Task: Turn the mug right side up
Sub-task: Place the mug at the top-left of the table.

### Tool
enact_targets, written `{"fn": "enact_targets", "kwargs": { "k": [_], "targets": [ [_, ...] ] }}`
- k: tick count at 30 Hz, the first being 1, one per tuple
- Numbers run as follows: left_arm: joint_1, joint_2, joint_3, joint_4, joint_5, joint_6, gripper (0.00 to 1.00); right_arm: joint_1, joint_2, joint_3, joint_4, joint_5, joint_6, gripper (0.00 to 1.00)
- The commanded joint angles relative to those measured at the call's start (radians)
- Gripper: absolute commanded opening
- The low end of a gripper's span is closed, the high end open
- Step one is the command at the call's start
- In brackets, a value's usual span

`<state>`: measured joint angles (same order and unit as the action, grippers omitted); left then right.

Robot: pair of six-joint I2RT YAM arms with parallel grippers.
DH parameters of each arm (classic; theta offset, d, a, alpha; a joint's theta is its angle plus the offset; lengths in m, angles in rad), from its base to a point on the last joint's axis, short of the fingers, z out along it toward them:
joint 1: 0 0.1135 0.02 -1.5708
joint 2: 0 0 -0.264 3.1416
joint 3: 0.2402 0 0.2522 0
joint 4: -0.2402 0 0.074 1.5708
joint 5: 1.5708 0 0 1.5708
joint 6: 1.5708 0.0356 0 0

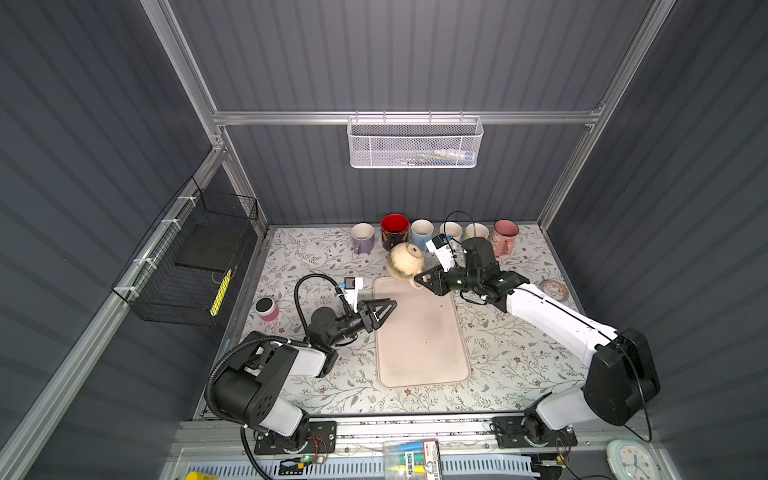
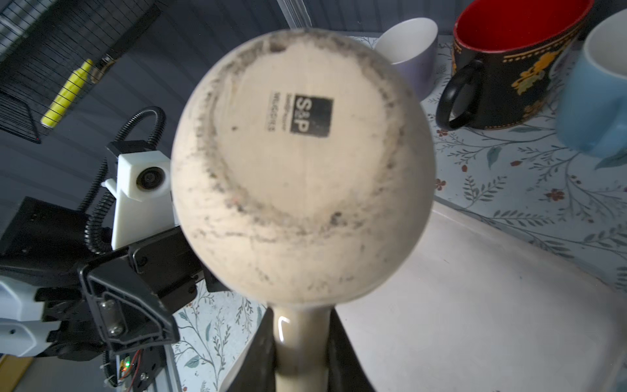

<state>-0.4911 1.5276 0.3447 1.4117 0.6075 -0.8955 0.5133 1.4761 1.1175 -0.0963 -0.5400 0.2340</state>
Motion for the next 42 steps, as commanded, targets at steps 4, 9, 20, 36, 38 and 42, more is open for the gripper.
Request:
{"fn": "enact_targets", "kwargs": {
  "k": [4, 9, 20, 36, 38, 42],
  "targets": [
    [-0.021, 0.043, 0.109, 0.116, 0.02, 0.004, 0.52, 0.004, -0.061, -0.006, 0.224, -0.109, 0.082, 0.0],
    [-0.027, 0.071, 0.16, 0.116, 0.005, 0.004, 0.54, 0.005, -0.084, -0.028, 0.308, -0.144, 0.136, 0.0],
    [-0.027, 0.082, 0.205, 0.116, -0.017, -0.002, 0.55, 0.006, -0.12, -0.056, 0.452, -0.22, 0.224, 0.0],
    [-0.032, 0.075, 0.302, 0.117, 0.008, -0.047, 0.53, 0.014, -0.137, -0.076, 0.516, -0.247, 0.261, 0.0],
    [-0.033, 0.077, 0.311, 0.116, 0.008, -0.05, 0.5, 0.013, -0.136, -0.078, 0.531, -0.253, 0.273, 0.0],
    [-0.038, 0.077, 0.324, 0.116, 0.009, -0.054, 0.44, 0.018, -0.126, -0.088, 0.568, -0.268, 0.297, 0.0]
  ]
}}
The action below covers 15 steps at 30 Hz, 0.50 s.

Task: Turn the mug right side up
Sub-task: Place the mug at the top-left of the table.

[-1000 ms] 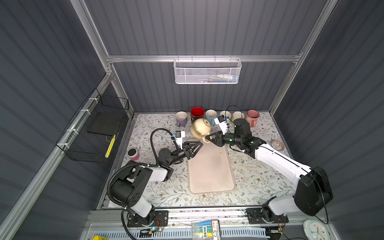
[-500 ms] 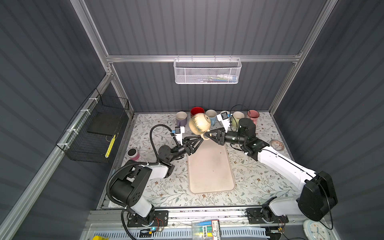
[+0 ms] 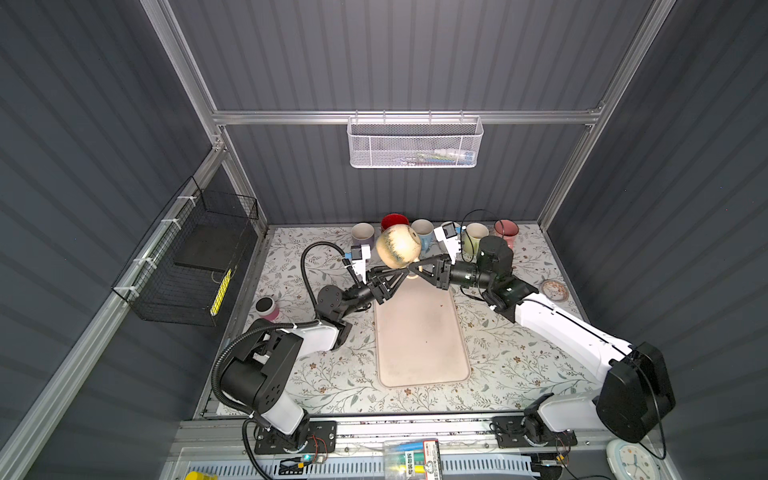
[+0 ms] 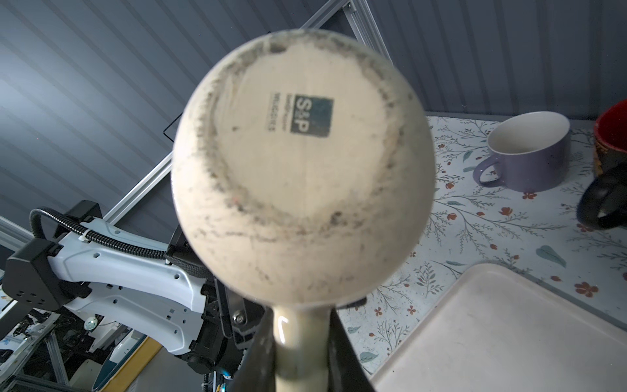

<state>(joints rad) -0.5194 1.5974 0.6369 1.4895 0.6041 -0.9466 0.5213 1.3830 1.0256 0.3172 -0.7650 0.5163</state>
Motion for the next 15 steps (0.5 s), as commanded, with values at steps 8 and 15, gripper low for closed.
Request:
{"fn": "enact_targets", "kwargs": {
  "k": [8, 15],
  "targets": [
    [-0.021, -0.002, 0.048, 0.039, 0.016, -0.007, 0.33, 0.016, -0.022, -0.021, 0.211, -0.054, 0.041, 0.0],
    [-0.03, -0.01, 0.057, 0.041, 0.022, -0.007, 0.27, 0.025, -0.002, -0.038, 0.24, -0.061, 0.05, 0.0]
  ]
}}
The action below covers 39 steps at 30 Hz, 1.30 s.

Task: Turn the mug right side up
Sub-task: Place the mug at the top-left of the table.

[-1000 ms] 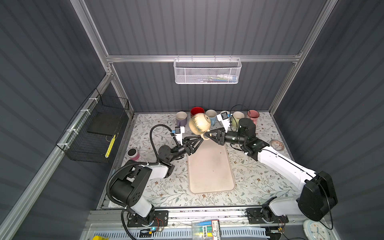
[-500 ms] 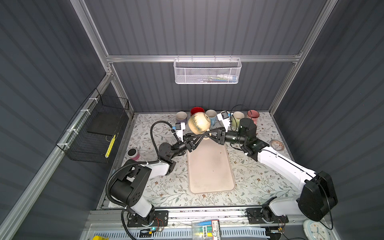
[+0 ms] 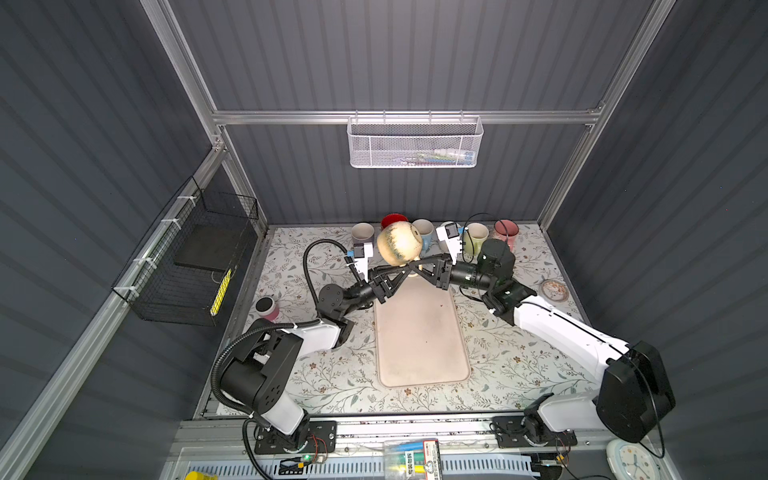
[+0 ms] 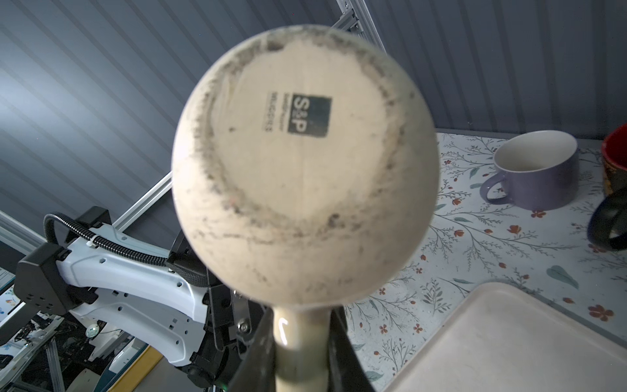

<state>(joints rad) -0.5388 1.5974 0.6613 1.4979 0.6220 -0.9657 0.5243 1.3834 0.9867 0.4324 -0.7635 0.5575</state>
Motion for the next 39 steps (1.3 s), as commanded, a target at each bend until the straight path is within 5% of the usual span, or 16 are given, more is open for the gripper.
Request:
{"fn": "enact_targets", "kwargs": {
  "k": [1, 5, 10, 17, 19, 22, 39],
  "targets": [
    [-0.01, -0.011, 0.032, 0.031, 0.003, 0.012, 0.27, 0.024, 0.001, 0.001, 0.126, -0.066, 0.011, 0.0],
    [-0.013, -0.012, 0.041, 0.031, 0.01, 0.009, 0.23, 0.027, 0.014, -0.009, 0.148, -0.074, 0.023, 0.0],
    [-0.02, -0.016, 0.043, 0.031, 0.007, 0.013, 0.0, 0.029, 0.024, -0.017, 0.163, -0.076, 0.028, 0.0],
    [-0.027, -0.04, 0.02, 0.031, -0.003, 0.041, 0.0, 0.028, 0.041, -0.015, 0.162, -0.075, 0.026, 0.0],
    [-0.027, -0.066, -0.004, 0.03, -0.025, 0.068, 0.0, 0.028, 0.045, -0.01, 0.153, -0.076, 0.02, 0.3],
    [-0.026, -0.089, -0.035, 0.03, -0.05, 0.095, 0.0, 0.026, 0.046, -0.01, 0.155, -0.074, 0.008, 0.49],
    [-0.009, -0.127, -0.128, -0.022, -0.149, 0.174, 0.0, -0.037, 0.013, -0.073, 0.195, -0.071, 0.027, 0.68]
  ]
}}
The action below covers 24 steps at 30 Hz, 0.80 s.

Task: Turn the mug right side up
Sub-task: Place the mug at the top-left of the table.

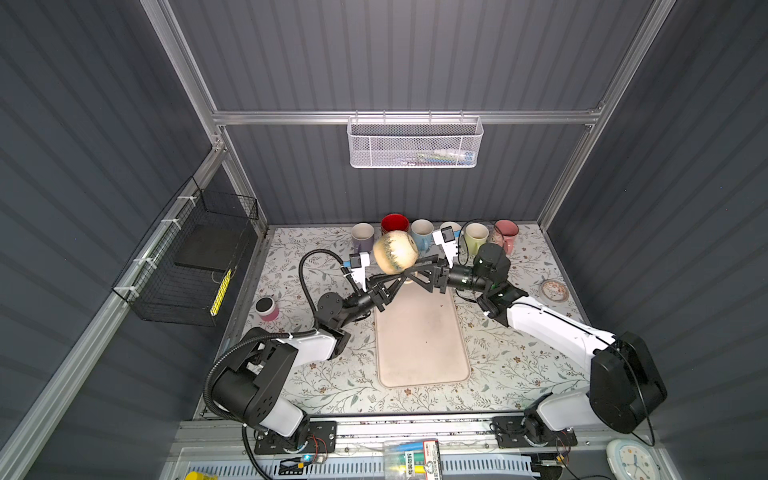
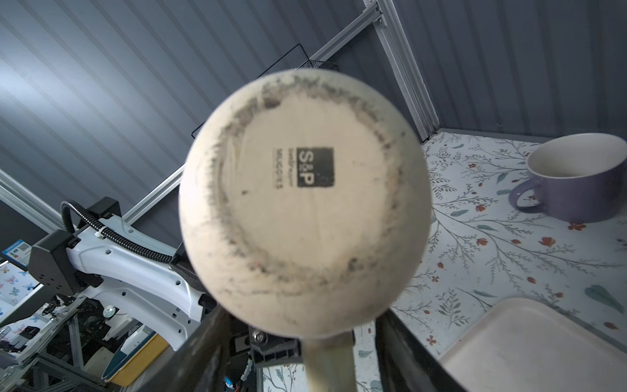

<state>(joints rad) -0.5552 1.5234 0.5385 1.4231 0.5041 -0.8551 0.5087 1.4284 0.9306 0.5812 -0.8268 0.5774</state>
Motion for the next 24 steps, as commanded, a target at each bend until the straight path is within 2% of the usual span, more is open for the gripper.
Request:
{"fn": "enact_targets", "kwargs": {
  "k": [1, 5, 13, 19, 24],
  "targets": [
    [0.011, -0.063, -0.01, 0.027, -0.039, 0.078, 0.0, -0.034, -0.04, -0.026, 0.048, -0.005, 0.011, 0.68],
    [0.018, -0.131, -0.011, -0.229, -0.13, 0.173, 0.0, -0.073, -0.077, -0.061, 0.032, 0.015, 0.005, 0.68],
    [0.023, -0.309, 0.041, -0.766, -0.401, 0.377, 0.0, -0.093, -0.142, -0.087, -0.115, 0.077, -0.086, 0.66],
    [0.04, -0.386, 0.115, -1.093, -0.583, 0.477, 0.0, -0.094, -0.164, -0.09, -0.186, 0.114, -0.112, 0.65],
    [0.084, -0.409, 0.165, -1.275, -0.686, 0.504, 0.0, -0.094, -0.181, -0.095, -0.231, 0.134, -0.126, 0.65]
  ]
}}
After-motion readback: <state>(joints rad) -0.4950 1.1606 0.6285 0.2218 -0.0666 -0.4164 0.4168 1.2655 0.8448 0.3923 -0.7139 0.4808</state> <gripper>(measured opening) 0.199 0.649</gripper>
